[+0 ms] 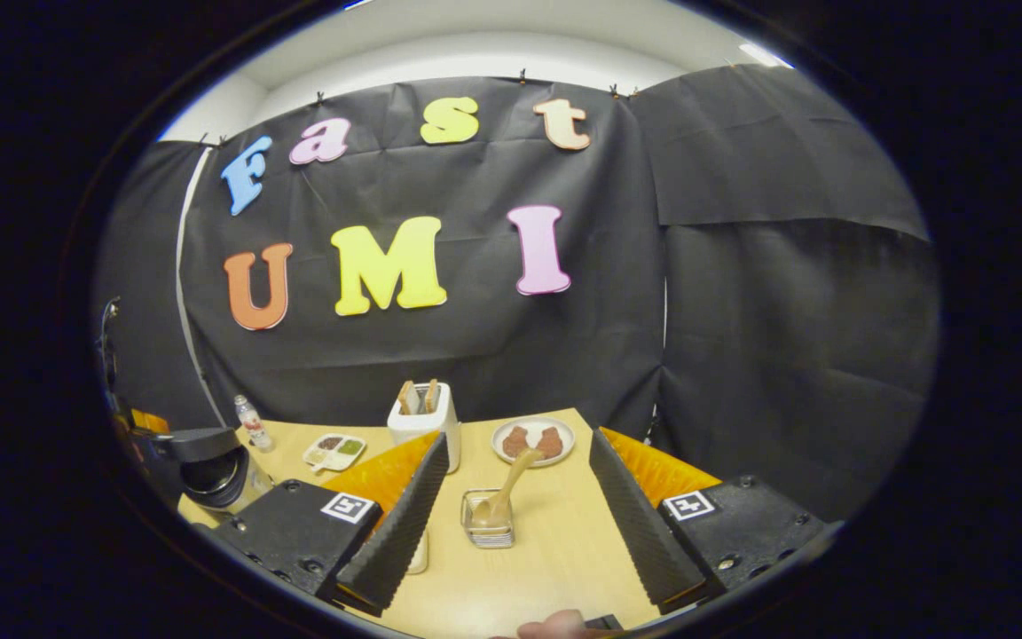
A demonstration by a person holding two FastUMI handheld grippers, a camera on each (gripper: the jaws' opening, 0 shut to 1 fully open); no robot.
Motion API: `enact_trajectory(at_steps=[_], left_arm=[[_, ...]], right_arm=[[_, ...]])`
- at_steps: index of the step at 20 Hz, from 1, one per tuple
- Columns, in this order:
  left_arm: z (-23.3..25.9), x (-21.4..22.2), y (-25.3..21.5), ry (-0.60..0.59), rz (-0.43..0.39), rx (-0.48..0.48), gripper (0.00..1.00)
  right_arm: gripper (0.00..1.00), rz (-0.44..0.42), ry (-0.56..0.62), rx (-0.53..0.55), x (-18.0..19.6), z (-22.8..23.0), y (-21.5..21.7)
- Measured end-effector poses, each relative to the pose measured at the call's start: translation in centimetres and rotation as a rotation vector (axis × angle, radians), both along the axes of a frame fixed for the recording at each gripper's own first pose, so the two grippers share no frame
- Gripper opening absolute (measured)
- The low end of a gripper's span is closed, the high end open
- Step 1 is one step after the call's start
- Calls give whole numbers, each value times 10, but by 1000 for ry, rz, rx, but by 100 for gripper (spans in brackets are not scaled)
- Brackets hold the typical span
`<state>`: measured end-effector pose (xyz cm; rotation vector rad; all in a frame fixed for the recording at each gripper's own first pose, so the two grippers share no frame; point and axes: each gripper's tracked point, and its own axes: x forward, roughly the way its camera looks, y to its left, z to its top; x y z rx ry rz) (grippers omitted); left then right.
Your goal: Close the left gripper, press the button to open the rice cooker; take a wooden spoon from the chopstick holder with the right hand, scoop a spoonful of rice and pour it into the rice cooker, then put the wooden spoon back into the chopstick holder.
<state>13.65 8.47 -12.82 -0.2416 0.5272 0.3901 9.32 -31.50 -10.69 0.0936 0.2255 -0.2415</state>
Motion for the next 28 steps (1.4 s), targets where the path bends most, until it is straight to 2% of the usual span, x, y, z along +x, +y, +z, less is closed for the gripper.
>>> enact_trajectory(at_steps=[4,8,10,19,20,23,28], left_arm=[[-34,-9,-5,72,0,-22,97],[-53,-11,-6,100,17,-46,96],[-53,-10,-7,89,20,-43,97],[-60,-12,-9,98,42,43,98],[-65,-13,-9,110,45,44,97],[-65,-9,-9,80,70,44,98],[-58,-8,-5,57,111,95,96]], right_arm=[[98,20,22,4,4,-8,8],[100,26,30,-5,6,-12,13],[97,43,36,-14,7,-17,22],[100,175,40,-8,36,-30,62],[98,192,41,-3,42,-31,66],[100,241,27,3,58,-26,73],[100,307,10,6,78,-24,73]])
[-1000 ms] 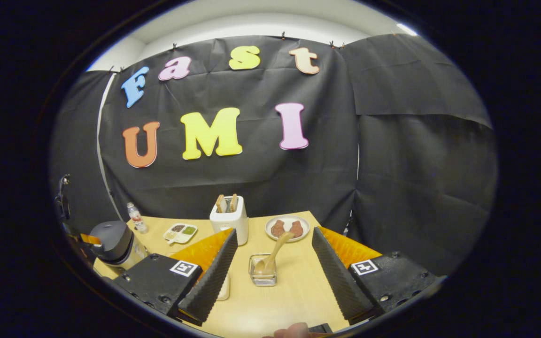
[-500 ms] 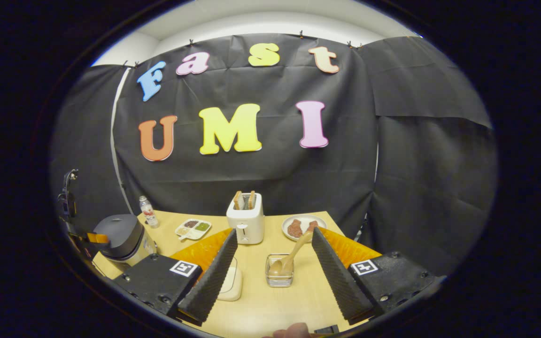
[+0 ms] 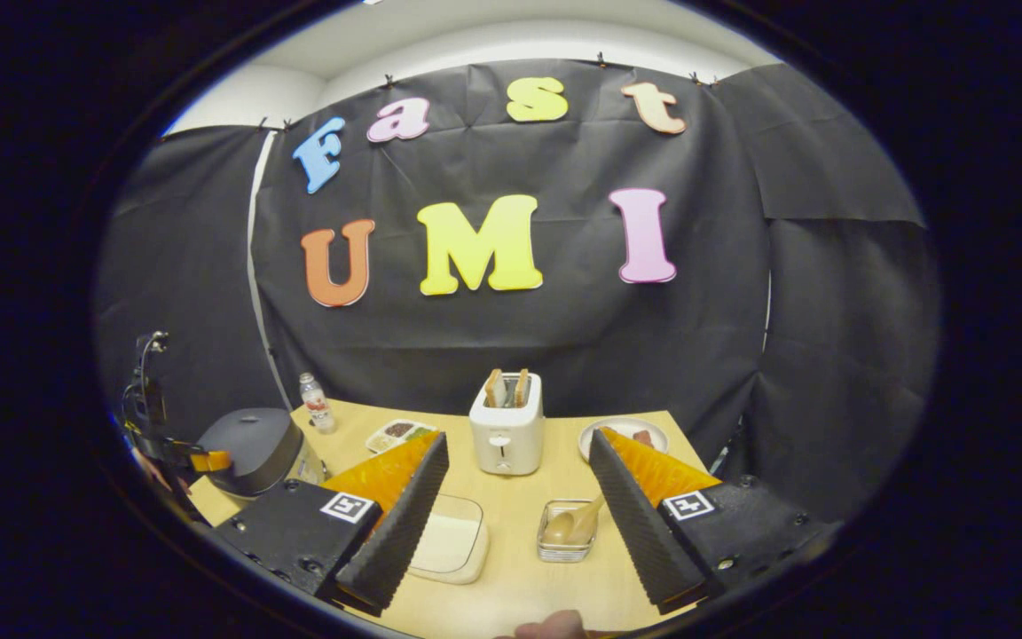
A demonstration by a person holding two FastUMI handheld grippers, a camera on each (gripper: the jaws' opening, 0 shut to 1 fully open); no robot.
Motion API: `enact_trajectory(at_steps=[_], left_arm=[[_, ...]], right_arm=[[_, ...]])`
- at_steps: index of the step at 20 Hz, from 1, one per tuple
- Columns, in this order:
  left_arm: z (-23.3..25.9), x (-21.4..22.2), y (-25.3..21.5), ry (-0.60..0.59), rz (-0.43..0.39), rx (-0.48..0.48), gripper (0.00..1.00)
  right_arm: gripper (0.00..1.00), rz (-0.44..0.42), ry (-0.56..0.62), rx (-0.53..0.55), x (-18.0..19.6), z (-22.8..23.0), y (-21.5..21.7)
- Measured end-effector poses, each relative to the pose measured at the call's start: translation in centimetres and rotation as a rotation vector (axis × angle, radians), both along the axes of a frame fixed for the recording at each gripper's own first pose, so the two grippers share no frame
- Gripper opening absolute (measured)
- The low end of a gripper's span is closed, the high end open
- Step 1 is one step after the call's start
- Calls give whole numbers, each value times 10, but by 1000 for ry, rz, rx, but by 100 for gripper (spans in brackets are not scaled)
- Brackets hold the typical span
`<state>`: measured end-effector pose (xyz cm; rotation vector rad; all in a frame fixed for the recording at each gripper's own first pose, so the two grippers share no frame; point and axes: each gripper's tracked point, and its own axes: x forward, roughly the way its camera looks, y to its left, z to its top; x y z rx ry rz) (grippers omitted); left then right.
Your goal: Close the left gripper, press the button to open the rice cooker; take a wooden spoon from the chopstick holder with the right hand, scoop a spoonful of rice and pour it into the rice cooker, then put the wooden spoon back into the chopstick holder.
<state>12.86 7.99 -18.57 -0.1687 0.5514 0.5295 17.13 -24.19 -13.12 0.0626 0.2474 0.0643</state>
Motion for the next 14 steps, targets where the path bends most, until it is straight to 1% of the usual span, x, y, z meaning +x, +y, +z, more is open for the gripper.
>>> enact_trajectory(at_steps=[1,2,3,4,6,7,8,9,10,12,13,14], left_arm=[[2,0,1,-3,18,8,96],[5,1,-1,-10,28,10,96],[9,2,-4,-20,34,12,95],[18,4,-6,-39,42,23,95],[40,3,-11,-100,36,49,95],[57,1,-18,-135,27,65,95],[75,0,-24,-168,15,86,95],[93,-2,-31,-201,-3,109,95],[113,-7,-37,-232,-20,140,95],[148,-17,-46,-290,-27,194,95],[168,-27,-57,-327,-40,197,95],[184,-36,-70,-369,-57,196,95]], right_arm=[[100,10,0,1,4,-1,-3],[98,20,-1,0,8,-2,-6],[98,29,-2,-1,12,-3,-9],[100,40,-5,-3,16,-3,-11],[100,60,-19,-1,21,1,-13],[98,67,-34,1,22,7,-12],[100,73,-48,0,22,13,-10],[100,79,-65,1,19,19,-6],[97,82,-83,6,15,26,-2],[97,86,-108,25,1,37,9],[100,86,-117,33,-7,42,14],[100,83,-129,34,-18,48,18]])
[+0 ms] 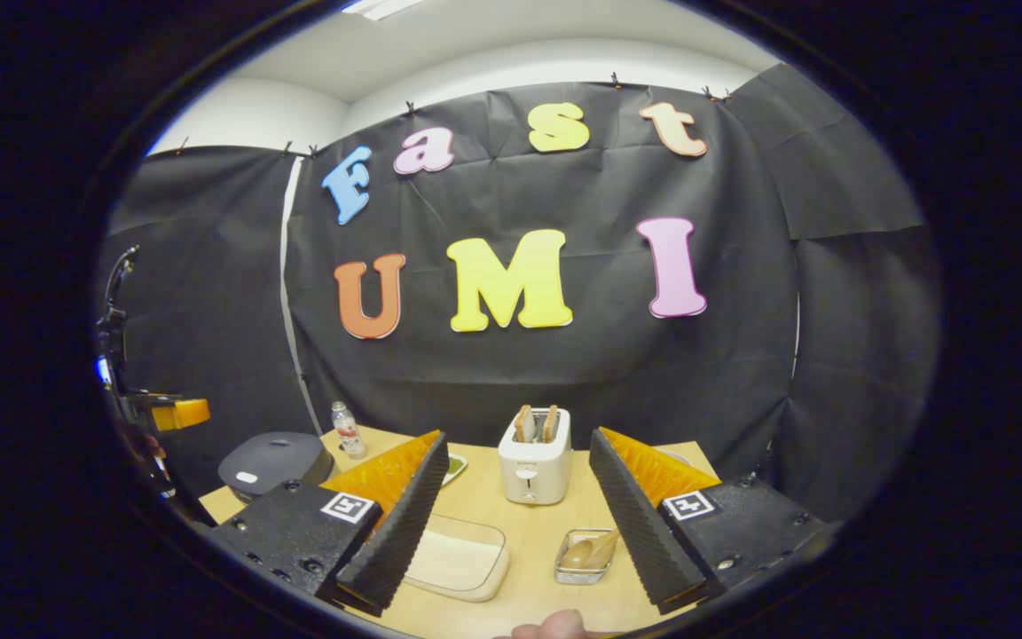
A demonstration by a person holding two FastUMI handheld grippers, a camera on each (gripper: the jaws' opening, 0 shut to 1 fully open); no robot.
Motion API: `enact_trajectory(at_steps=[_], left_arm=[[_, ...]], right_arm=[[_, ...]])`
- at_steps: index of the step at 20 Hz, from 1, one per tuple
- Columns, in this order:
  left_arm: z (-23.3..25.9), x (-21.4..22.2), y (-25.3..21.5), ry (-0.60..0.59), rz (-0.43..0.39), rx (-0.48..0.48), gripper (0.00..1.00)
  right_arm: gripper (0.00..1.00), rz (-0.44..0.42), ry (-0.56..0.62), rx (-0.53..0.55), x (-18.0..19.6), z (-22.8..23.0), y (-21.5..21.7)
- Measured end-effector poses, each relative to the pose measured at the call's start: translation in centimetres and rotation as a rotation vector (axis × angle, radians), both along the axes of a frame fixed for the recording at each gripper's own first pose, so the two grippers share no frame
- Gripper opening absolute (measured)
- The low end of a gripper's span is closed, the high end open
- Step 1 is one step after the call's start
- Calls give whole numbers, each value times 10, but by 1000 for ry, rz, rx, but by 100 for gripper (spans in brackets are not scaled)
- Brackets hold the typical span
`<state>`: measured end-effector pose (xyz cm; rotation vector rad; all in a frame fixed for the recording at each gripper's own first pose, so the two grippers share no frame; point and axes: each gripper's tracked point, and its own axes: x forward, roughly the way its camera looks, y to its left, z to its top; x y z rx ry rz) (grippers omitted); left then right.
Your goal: Close the left gripper, press the button to open the rice cooker; take a wooden spoon from the chopstick holder with the right hand, scoop a spoonful of rice and pour it into the rice cooker, then put the wooden spoon back into the chopstick holder.
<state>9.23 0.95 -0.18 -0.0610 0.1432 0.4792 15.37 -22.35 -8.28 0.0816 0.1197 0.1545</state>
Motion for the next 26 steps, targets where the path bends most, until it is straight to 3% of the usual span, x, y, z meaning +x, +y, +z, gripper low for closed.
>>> enact_trajectory(at_steps=[6,13,21,26], left_arm=[[51,-68,-58,-139,-108,-18,95],[62,-141,-105,-195,-190,22,94],[66,-173,-126,-234,-259,78,95],[67,-169,-140,-247,-283,112,95]], right_arm=[[100,-45,-71,26,-87,48,12],[100,-72,-116,-6,-177,72,35],[100,-94,-142,1,-225,78,55],[100,-89,-132,-2,-238,68,57]])
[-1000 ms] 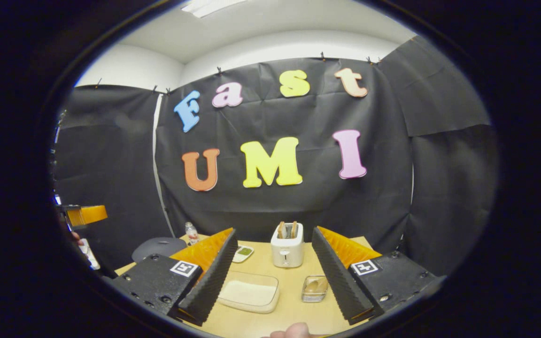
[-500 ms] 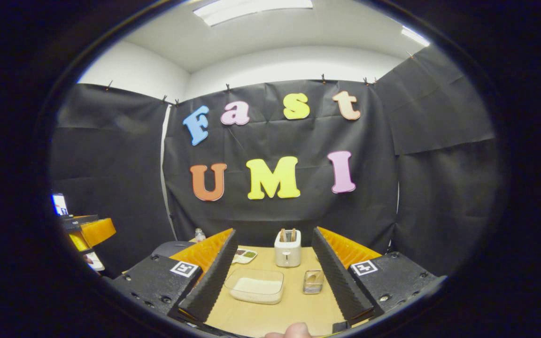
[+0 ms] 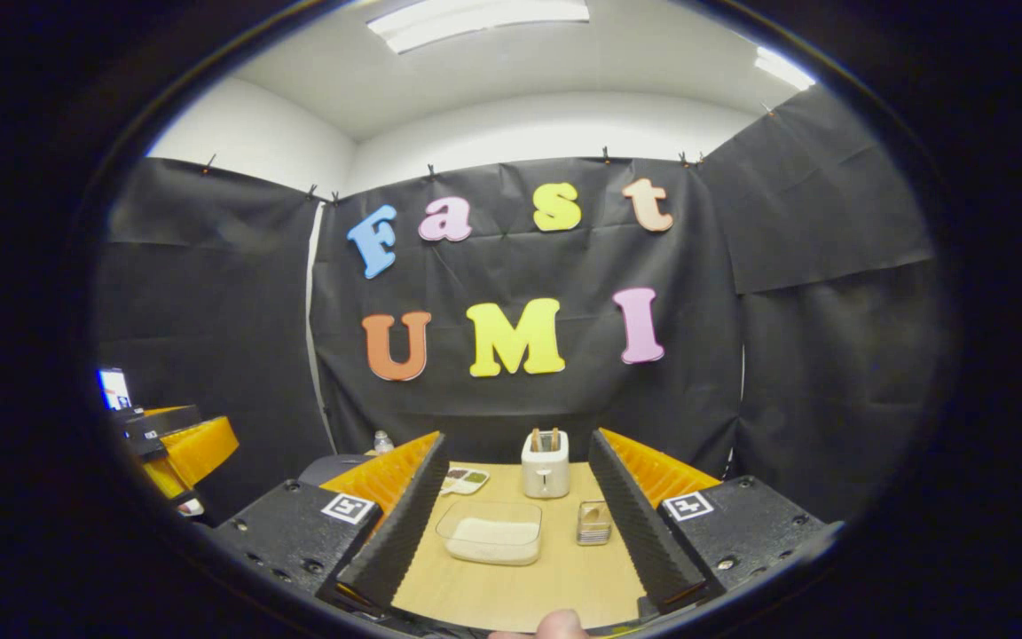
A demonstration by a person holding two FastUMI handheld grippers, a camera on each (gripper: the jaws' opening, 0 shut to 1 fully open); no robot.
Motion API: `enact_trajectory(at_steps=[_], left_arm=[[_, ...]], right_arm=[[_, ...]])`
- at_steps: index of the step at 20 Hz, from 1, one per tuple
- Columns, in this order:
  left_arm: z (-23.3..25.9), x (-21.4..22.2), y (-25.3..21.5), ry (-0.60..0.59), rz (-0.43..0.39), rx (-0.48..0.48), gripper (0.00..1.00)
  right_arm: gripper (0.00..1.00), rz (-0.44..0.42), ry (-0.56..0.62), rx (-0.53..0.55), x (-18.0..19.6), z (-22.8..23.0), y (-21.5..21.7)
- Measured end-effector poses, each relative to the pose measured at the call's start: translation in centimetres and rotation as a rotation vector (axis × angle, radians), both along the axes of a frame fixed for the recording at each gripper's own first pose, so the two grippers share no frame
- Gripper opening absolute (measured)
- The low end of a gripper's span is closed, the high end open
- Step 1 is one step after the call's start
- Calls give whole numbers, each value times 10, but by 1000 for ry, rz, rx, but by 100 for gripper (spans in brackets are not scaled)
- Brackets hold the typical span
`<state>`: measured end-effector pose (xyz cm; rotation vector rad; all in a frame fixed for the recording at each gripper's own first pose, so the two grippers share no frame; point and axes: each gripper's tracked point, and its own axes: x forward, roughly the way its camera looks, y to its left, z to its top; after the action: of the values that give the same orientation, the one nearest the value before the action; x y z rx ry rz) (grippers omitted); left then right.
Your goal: Close the left gripper, press the button to open the rice cooker; take a wooden spoon from the chopstick holder with the right hand, scoop a spoonful of rice and pour it into the rice cooker, then put the wooden spoon back into the chopstick holder.
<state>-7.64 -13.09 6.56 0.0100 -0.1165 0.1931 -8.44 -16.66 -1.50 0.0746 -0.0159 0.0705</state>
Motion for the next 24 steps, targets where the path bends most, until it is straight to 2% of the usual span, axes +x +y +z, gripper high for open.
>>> enact_trajectory(at_steps=[1,4,5,6,8,9,12,14,23,24], left_arm=[[1,1,-2,-2,-6,-2,95],[2,5,-8,-10,-18,-1,95],[3,6,-11,-8,-23,5,95],[1,7,-13,-3,-25,9,95],[0,10,-16,-1,-29,7,95],[1,11,-17,-3,-31,9,95],[-1,11,-15,7,-22,15,95],[-1,12,-15,7,-17,10,95],[-7,13,-8,23,-3,2,95],[-8,13,-7,24,-3,2,95]], right_arm=[[97,-5,1,-4,0,-1,-4],[97,-18,-11,9,-2,-1,-12],[100,-25,-12,9,-2,-2,-17],[96,-24,-3,11,-1,-5,-18],[100,-25,-4,21,0,-5,-21],[97,-27,-10,22,1,-4,-23],[96,-16,-9,22,5,-7,-21],[100,-4,-7,18,8,-7,-19],[97,-3,-6,0,9,-9,-22],[100,-4,-1,0,9,-10,-22]])
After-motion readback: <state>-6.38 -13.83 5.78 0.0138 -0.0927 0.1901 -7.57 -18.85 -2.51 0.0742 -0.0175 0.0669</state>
